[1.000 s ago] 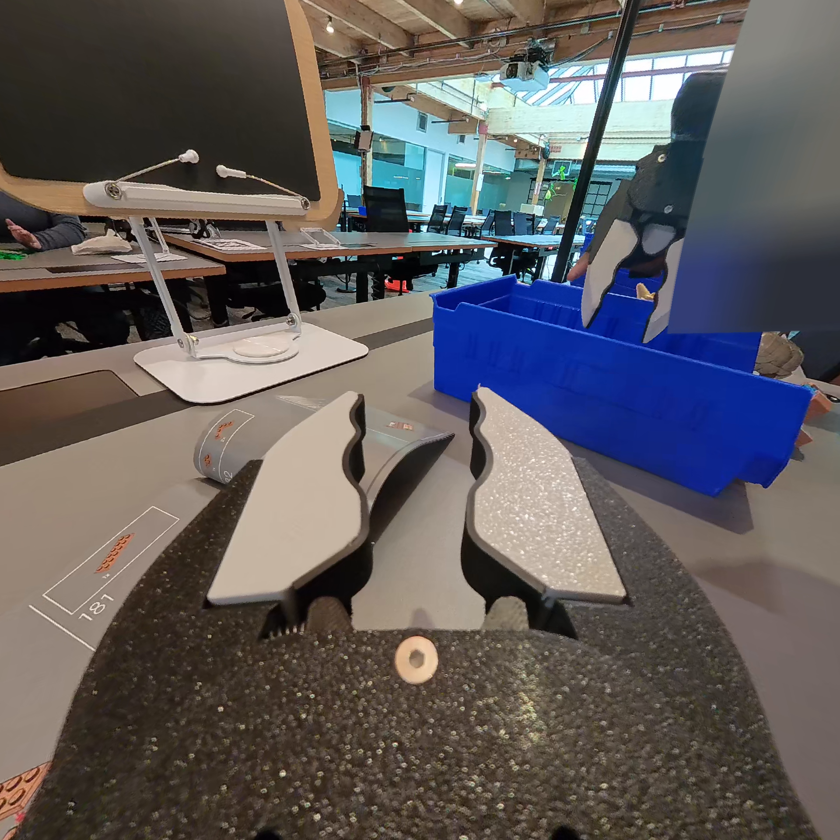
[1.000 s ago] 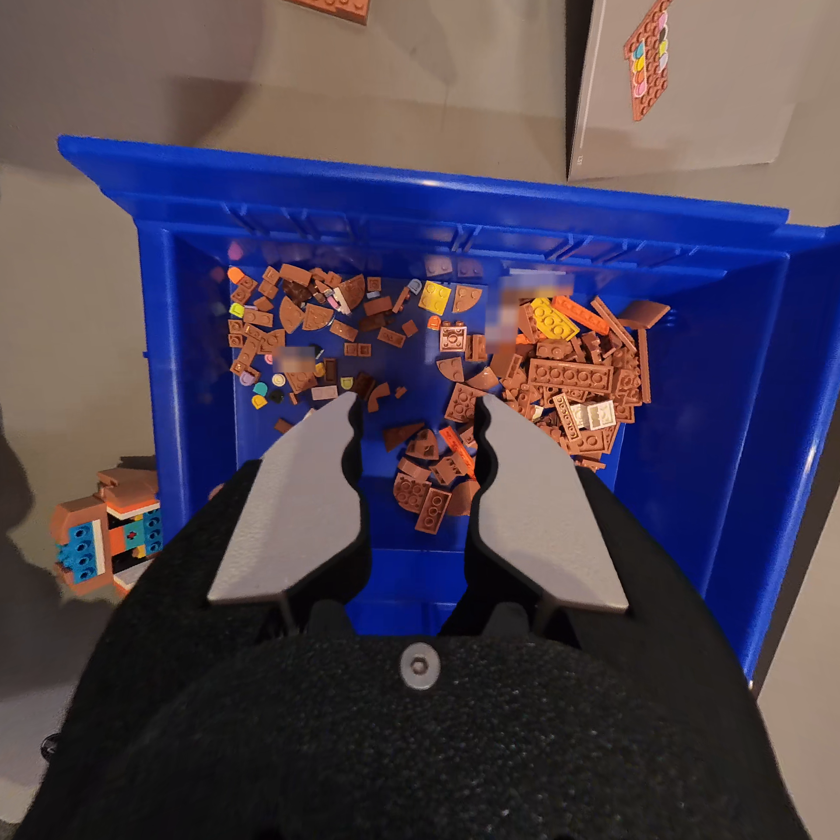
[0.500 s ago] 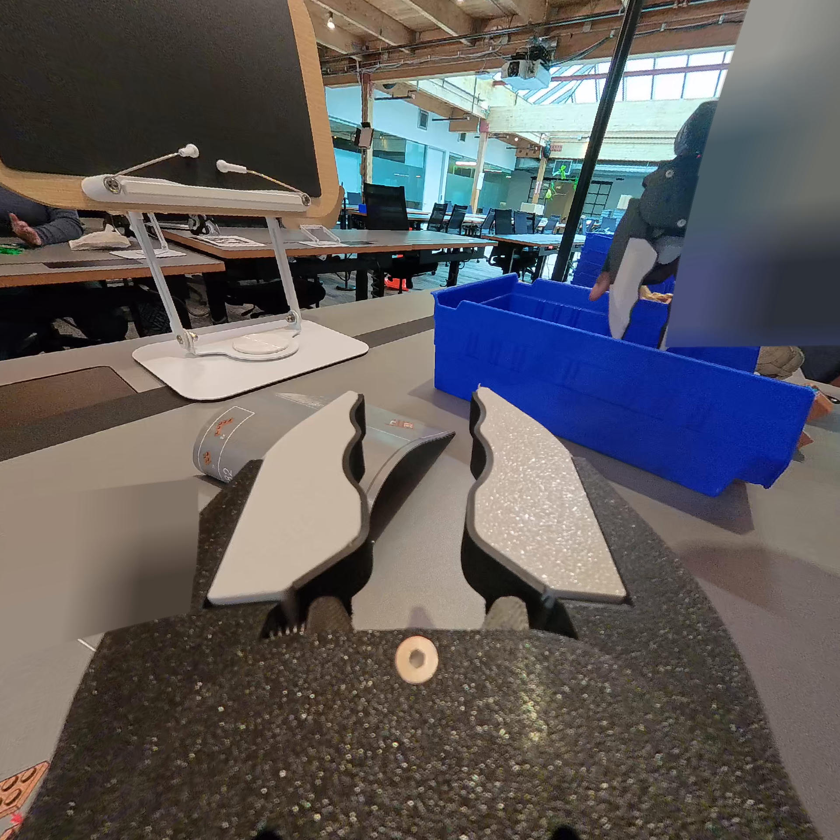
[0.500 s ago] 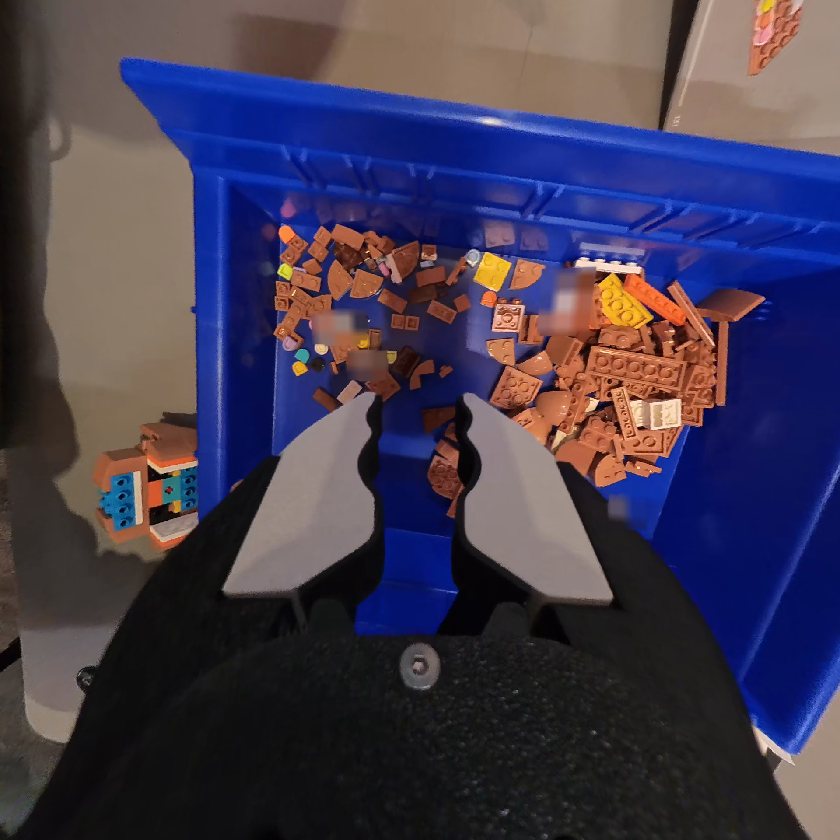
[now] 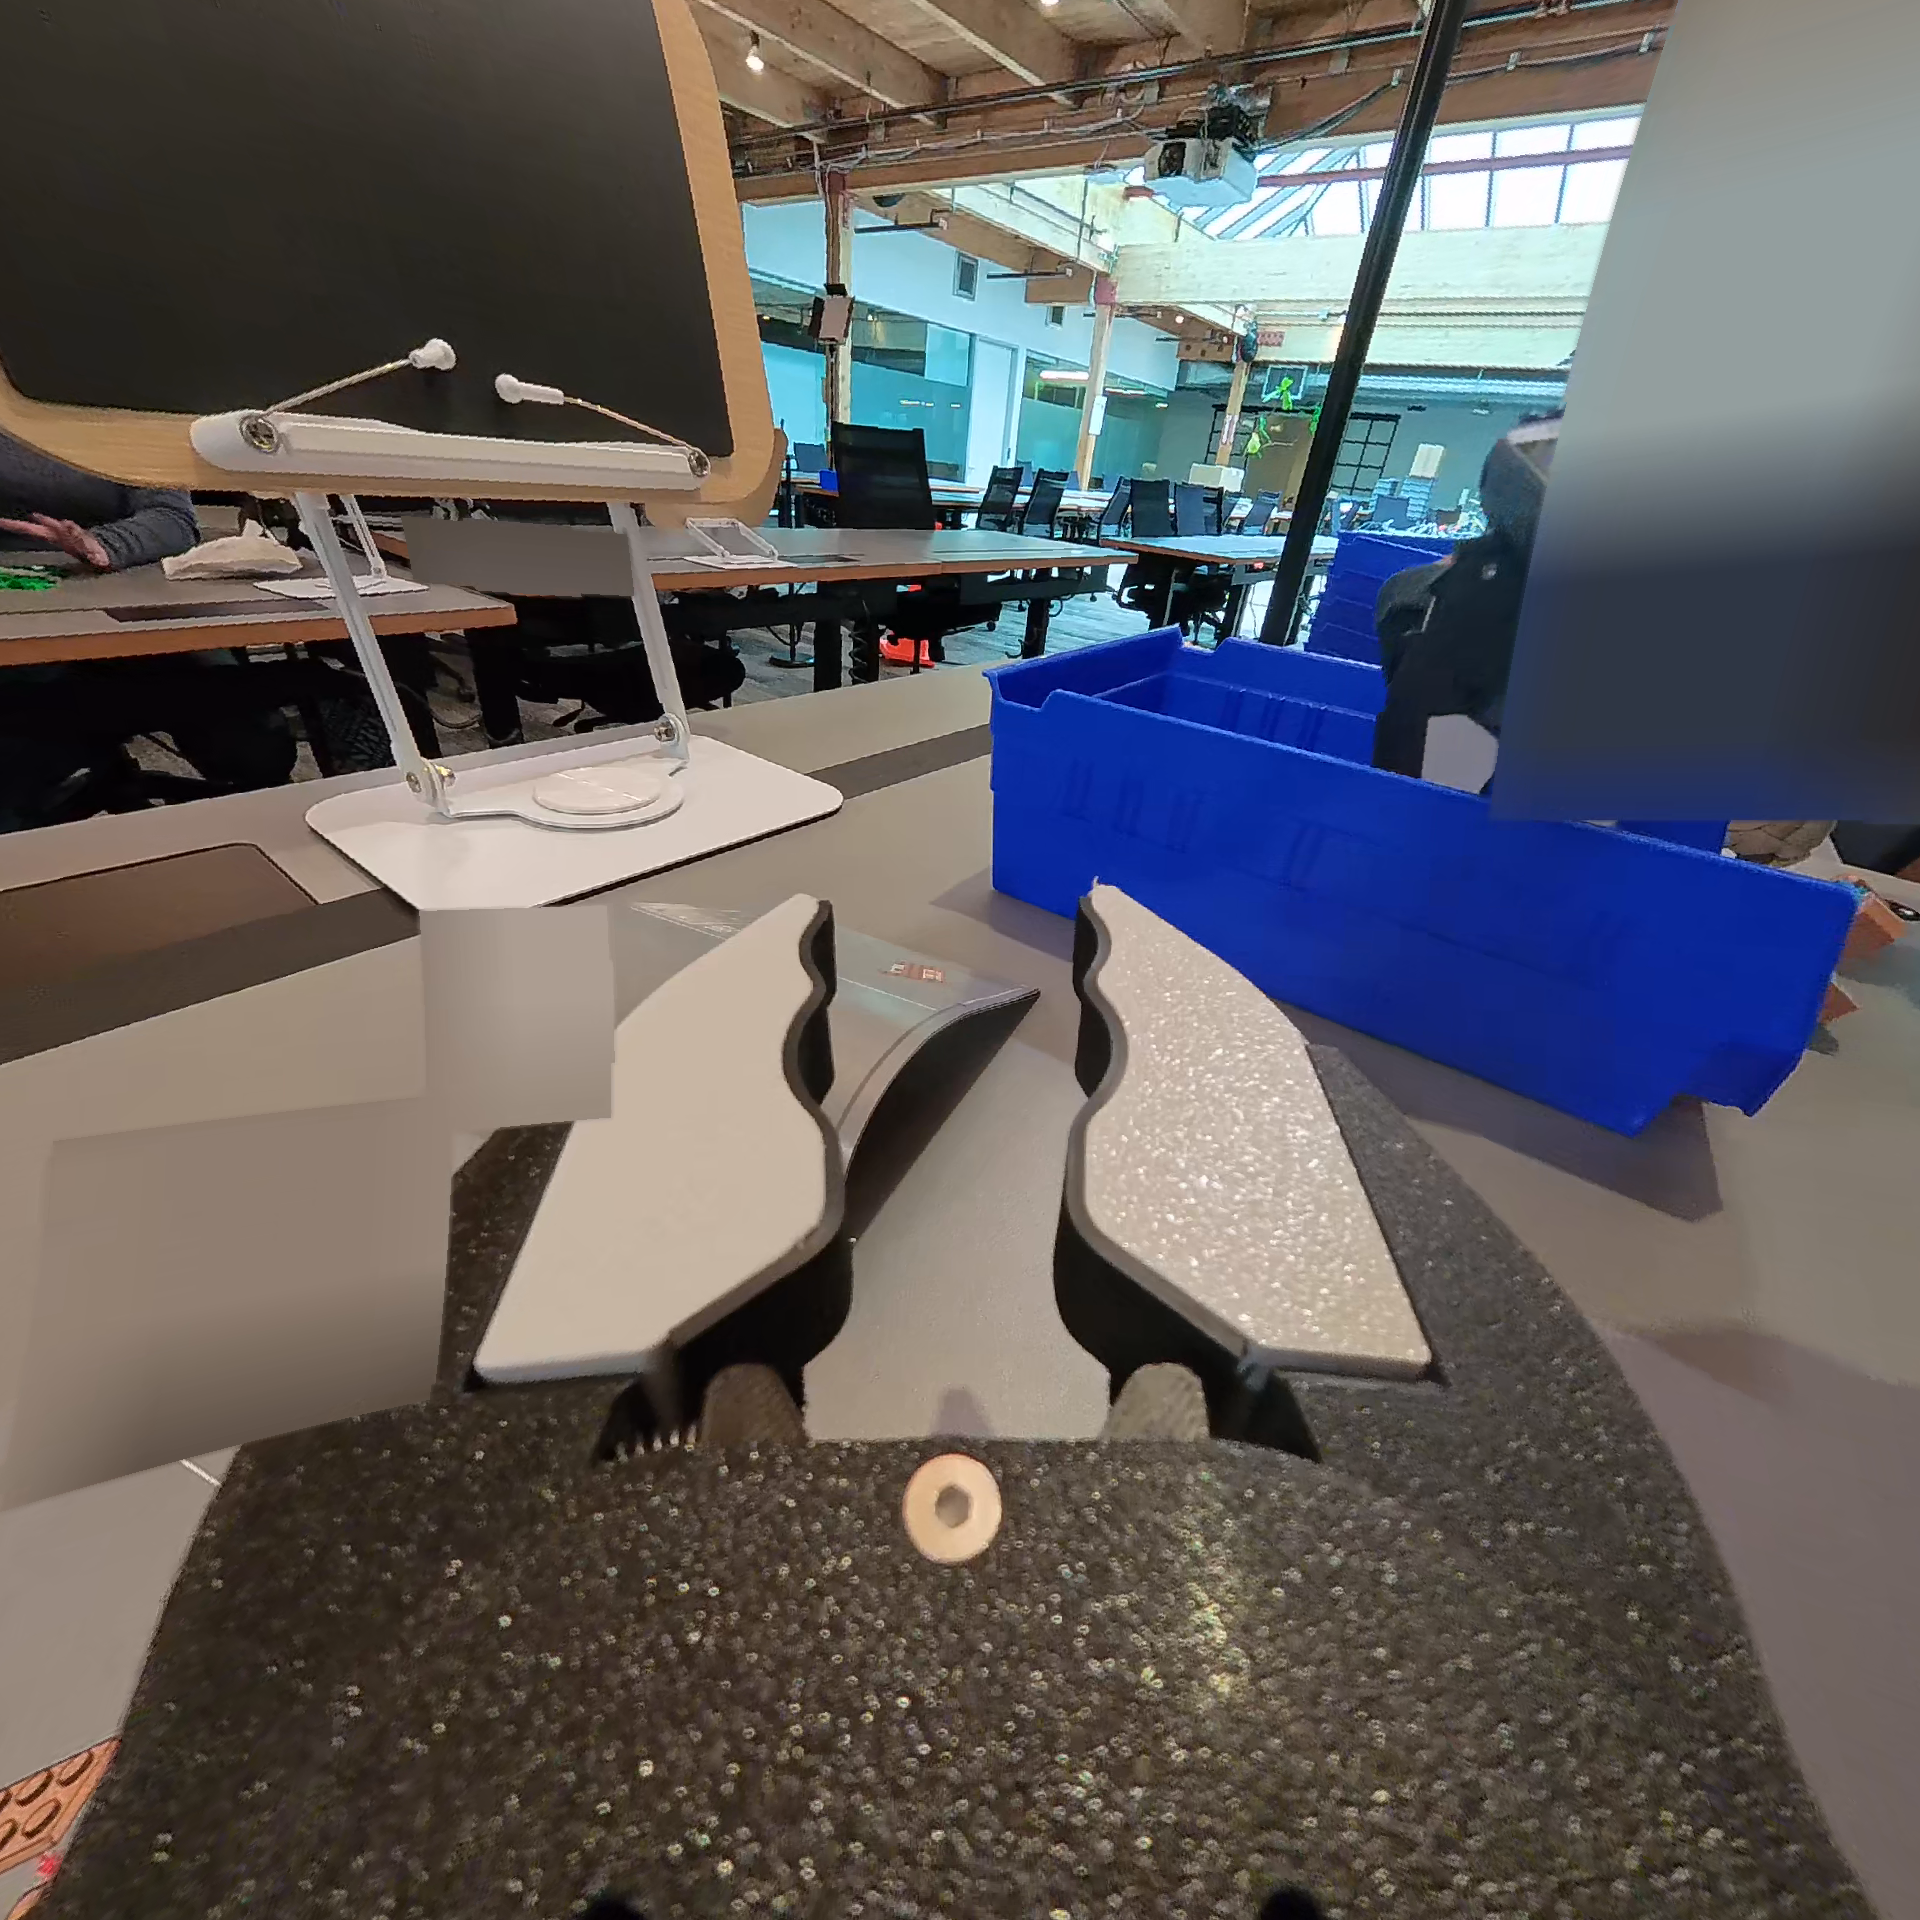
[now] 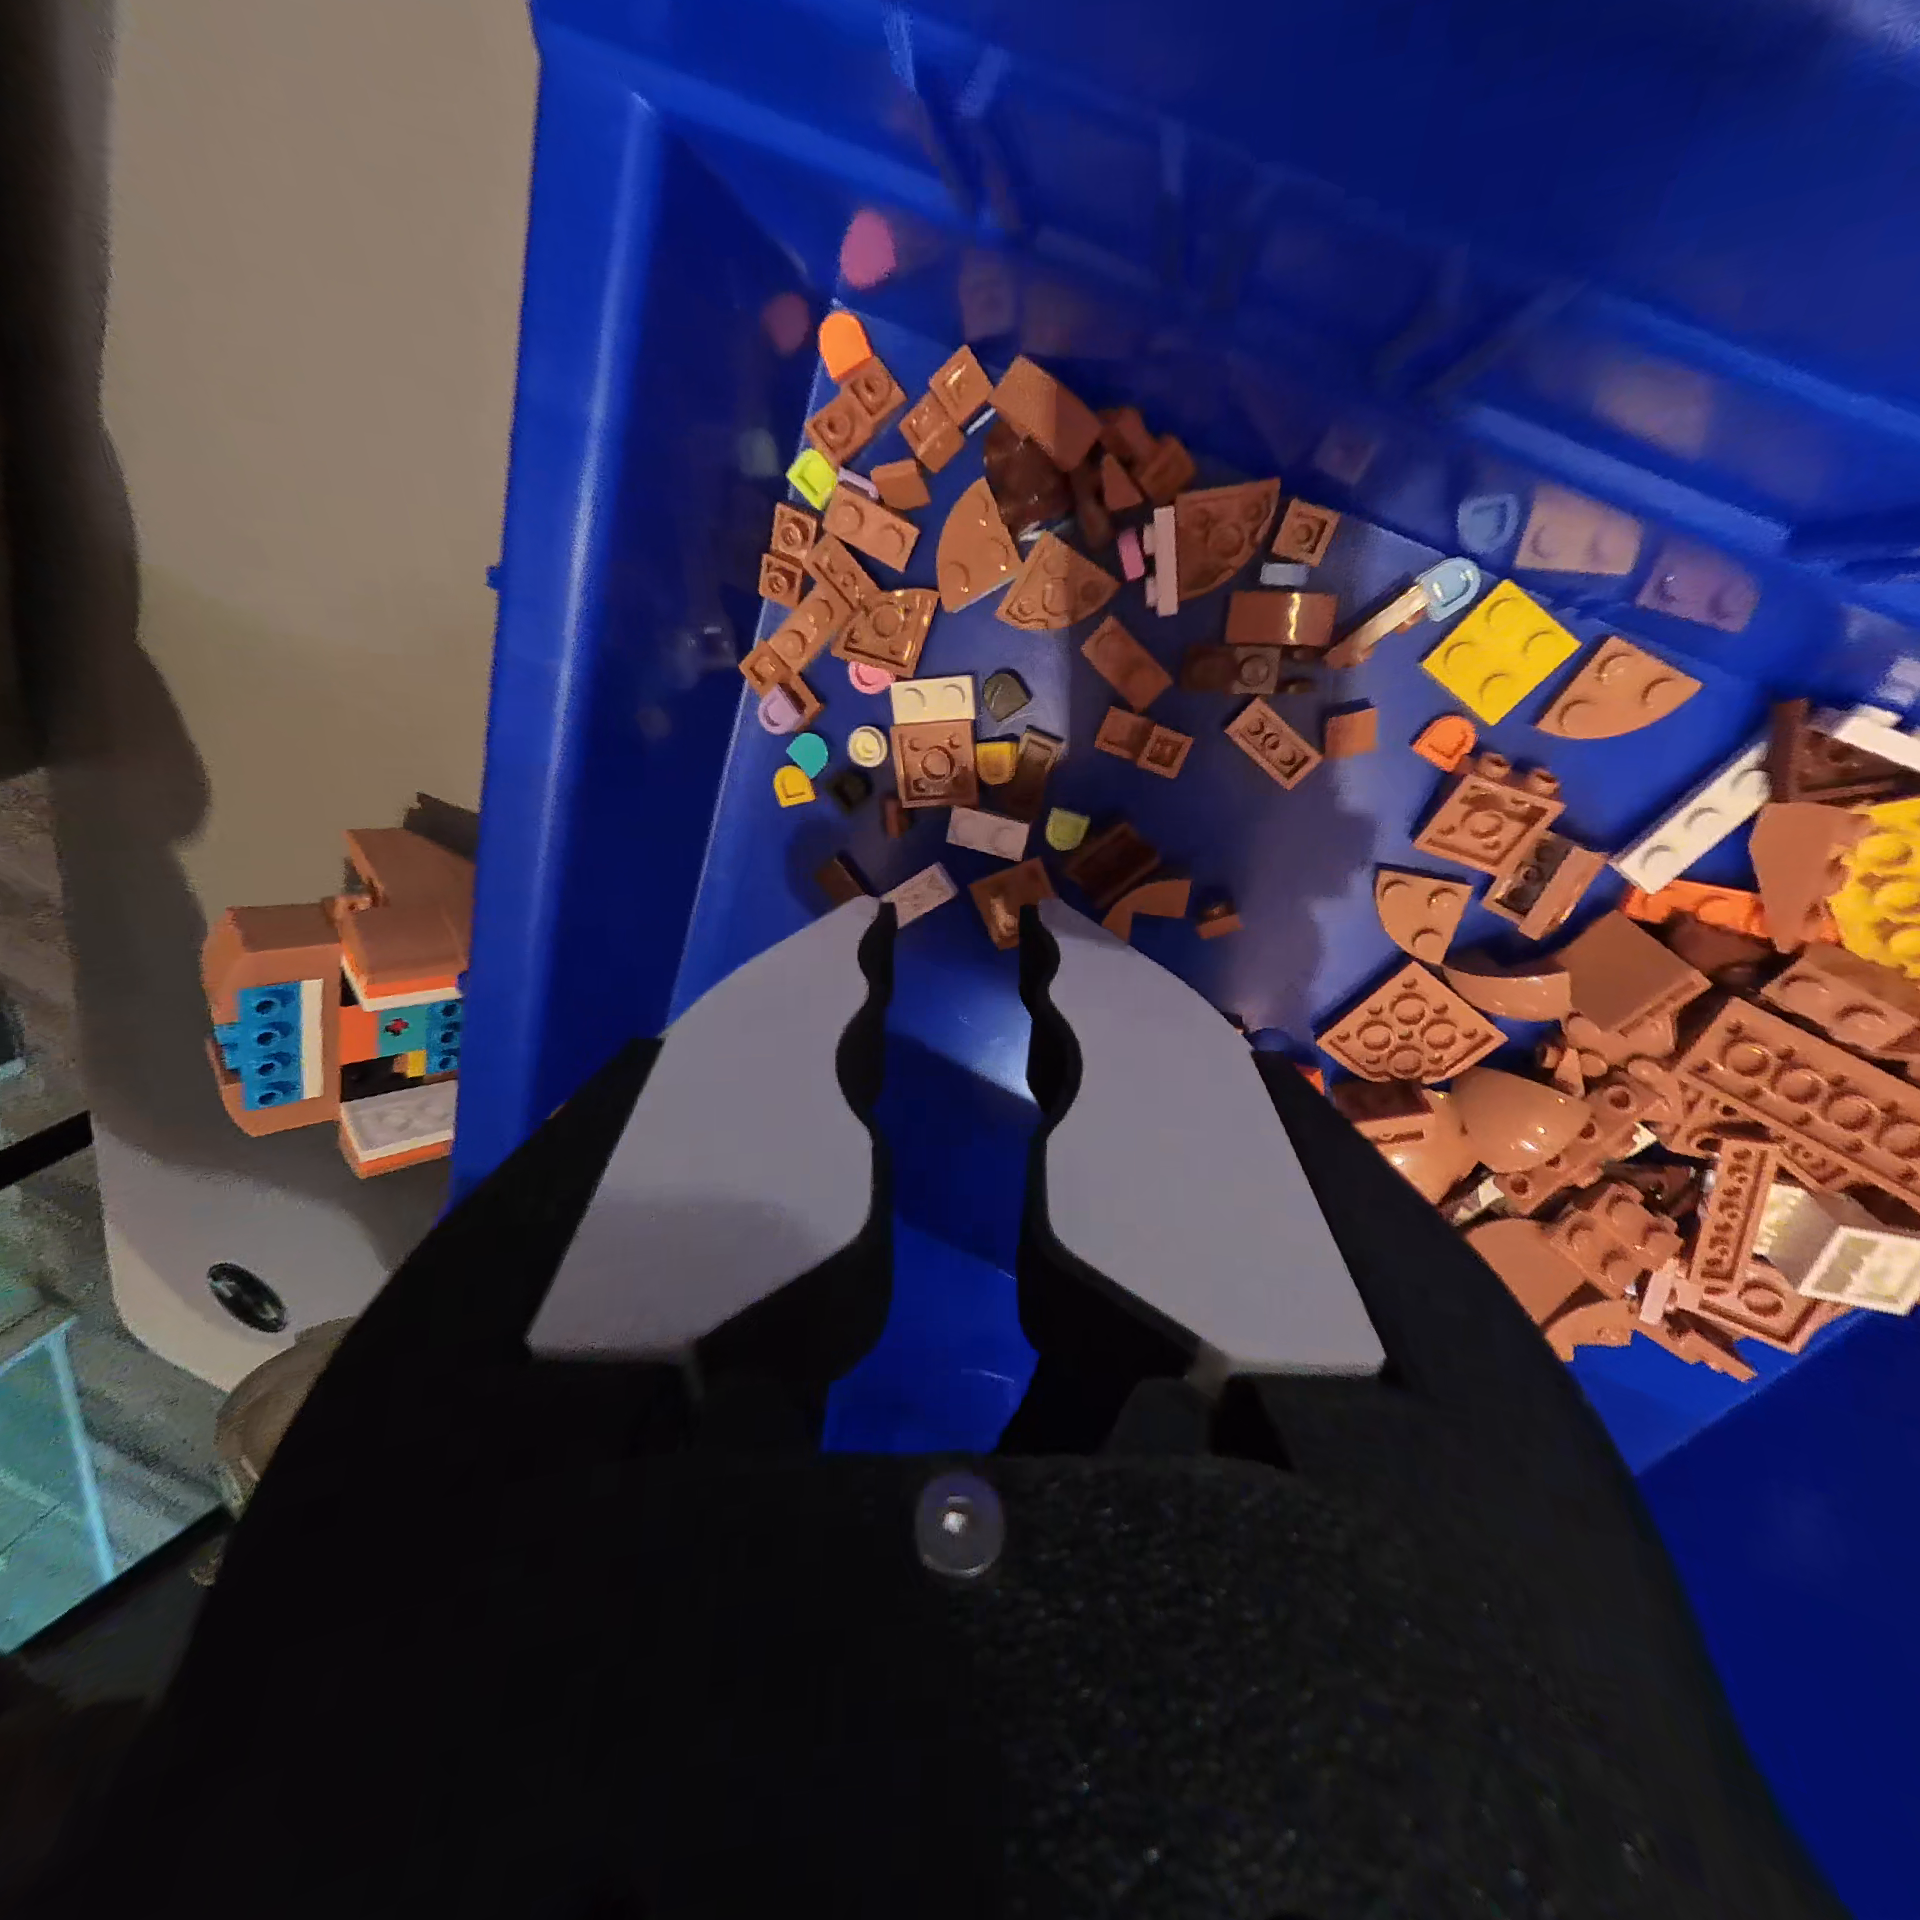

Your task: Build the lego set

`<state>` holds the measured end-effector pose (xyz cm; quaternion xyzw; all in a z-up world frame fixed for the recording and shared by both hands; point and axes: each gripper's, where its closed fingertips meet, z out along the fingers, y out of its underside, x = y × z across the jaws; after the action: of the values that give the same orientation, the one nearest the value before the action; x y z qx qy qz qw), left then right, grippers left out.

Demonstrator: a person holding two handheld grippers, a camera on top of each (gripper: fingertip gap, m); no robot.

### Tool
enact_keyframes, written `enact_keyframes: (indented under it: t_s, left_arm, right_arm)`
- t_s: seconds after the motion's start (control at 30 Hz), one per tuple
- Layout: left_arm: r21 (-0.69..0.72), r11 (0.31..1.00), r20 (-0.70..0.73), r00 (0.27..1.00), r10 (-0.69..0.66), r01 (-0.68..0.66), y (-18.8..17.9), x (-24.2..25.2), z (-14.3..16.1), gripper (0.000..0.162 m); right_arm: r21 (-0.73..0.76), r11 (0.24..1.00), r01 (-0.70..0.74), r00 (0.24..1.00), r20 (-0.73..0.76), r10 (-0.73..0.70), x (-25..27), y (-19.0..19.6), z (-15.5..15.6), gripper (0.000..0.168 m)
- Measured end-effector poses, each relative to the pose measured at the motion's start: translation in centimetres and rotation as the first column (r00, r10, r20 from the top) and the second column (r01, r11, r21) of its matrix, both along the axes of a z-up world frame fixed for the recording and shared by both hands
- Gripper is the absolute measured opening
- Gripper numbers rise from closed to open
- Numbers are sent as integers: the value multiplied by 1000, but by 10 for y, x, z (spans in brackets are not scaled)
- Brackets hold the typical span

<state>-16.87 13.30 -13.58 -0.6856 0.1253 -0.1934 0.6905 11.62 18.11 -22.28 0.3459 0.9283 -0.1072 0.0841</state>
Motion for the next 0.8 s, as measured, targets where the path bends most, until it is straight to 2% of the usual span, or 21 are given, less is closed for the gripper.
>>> enact_keyframes:
  t_s: [0.27,0.8]
  left_arm:
    - [1,1000,4,1000,-5,5,0,1,1,44]
    - [7,1000,-1,1000,3,-3,0,0,2,44]
  right_arm:
    - [32,999,-7,999,53,6,1,9,-17,20]
    - [52,999,2,1000,15,-3,-2,9,-18,16]
